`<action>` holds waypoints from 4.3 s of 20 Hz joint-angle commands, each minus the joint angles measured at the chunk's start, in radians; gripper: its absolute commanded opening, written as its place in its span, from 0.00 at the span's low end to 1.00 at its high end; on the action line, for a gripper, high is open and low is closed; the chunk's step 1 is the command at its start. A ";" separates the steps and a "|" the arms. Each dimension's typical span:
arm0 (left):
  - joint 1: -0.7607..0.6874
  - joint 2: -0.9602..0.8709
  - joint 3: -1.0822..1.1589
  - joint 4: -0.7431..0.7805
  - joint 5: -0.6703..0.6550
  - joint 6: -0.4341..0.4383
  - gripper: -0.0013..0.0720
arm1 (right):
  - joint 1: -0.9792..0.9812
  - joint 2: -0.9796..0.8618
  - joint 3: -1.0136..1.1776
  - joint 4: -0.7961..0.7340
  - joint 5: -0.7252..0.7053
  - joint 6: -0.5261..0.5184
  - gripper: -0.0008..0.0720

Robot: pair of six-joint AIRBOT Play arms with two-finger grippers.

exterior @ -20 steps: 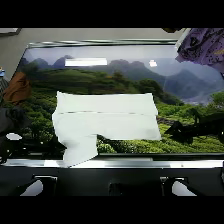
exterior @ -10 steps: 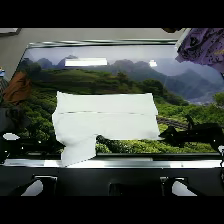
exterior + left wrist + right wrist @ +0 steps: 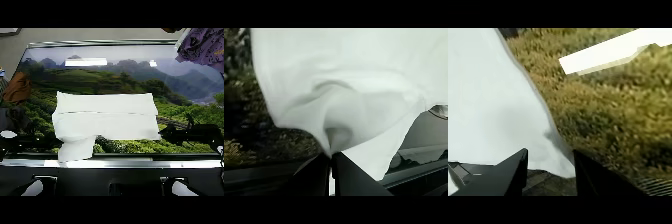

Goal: Fold the clothes and pants, and hang the long-sleeved shirts on hangers.

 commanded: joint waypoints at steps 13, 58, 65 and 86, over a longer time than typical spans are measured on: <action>0.039 0.042 0.183 0.211 -0.122 -0.151 0.04 | 0.000 0.008 0.027 -0.013 -0.136 0.068 0.05; -0.210 -0.632 1.003 0.191 -0.019 -0.143 0.67 | 0.380 -0.282 0.679 -0.359 -0.097 0.446 0.63; -0.192 -0.581 1.137 0.198 -0.072 -0.162 0.67 | 0.129 -0.337 0.671 -0.051 -0.310 0.216 0.91; -0.257 -0.599 1.138 0.127 -0.078 -0.192 0.04 | 0.333 -0.303 0.651 -0.158 -0.120 0.312 0.05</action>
